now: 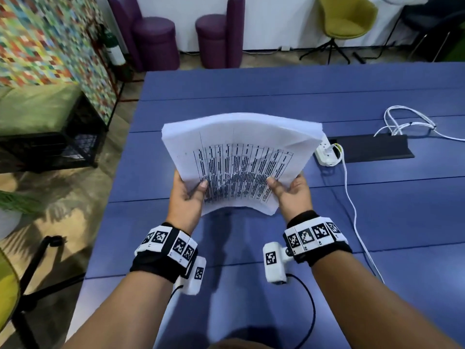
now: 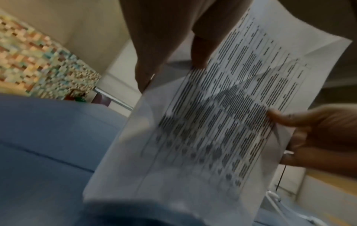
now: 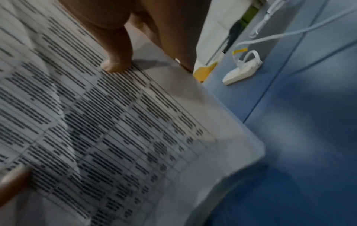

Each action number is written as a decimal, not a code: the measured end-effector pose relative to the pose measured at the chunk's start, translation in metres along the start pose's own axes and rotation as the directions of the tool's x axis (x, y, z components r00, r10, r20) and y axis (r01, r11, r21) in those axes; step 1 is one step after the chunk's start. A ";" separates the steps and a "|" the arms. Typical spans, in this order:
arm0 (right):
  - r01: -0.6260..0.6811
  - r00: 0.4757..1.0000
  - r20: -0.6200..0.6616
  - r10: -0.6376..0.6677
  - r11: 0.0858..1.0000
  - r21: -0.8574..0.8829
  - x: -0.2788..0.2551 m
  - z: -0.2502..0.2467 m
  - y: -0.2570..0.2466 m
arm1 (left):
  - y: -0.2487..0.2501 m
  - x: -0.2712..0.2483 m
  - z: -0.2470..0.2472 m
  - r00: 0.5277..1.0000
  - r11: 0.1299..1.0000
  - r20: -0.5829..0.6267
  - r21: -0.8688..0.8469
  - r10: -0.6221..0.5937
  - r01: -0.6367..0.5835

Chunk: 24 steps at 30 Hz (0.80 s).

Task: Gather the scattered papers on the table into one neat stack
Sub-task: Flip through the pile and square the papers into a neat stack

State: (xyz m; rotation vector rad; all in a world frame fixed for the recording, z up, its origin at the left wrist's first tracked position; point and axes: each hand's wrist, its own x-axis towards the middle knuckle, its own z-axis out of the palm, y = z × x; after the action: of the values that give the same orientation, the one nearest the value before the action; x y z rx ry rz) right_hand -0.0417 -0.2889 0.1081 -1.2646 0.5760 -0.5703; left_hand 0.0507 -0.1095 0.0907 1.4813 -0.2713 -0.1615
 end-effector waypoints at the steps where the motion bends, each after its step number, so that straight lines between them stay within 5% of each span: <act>1: 0.007 1.000 0.013 -0.007 0.999 -0.035 0.000 0.001 -0.002 | 0.003 0.001 -0.001 1.000 1.000 0.009 0.009 0.007 -0.008; 6: 0.238 0.971 0.040 -0.235 0.946 -0.221 -0.004 0.010 -0.021 | 0.030 0.016 0.001 0.995 0.996 0.053 -0.001 0.085 -0.085; 11: 0.563 0.790 0.102 -0.605 0.650 -0.511 -0.003 0.019 -0.041 | 0.062 0.032 0.011 0.970 0.971 0.036 0.021 0.239 -0.240; 16: 0.534 0.813 0.141 -0.565 0.626 -0.568 -0.002 0.022 -0.054 | 0.068 0.034 0.012 0.915 0.909 0.097 0.112 0.391 -0.401; 20: 0.548 0.799 0.115 -0.591 0.636 -0.543 -0.003 0.026 -0.055 | 0.065 0.032 0.007 0.859 0.768 0.110 0.403 0.499 -0.498; 24: 0.551 0.779 0.067 -0.624 0.629 -0.549 -0.001 0.027 -0.055 | 0.066 0.031 0.010 0.859 0.777 0.086 0.390 0.504 -0.495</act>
State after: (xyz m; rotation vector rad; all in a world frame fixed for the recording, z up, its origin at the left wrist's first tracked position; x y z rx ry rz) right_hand -0.0283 -0.2802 0.1674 -2.0069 0.4270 -1.1037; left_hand 0.0735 -0.1216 0.1592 1.7596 -0.7056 0.3672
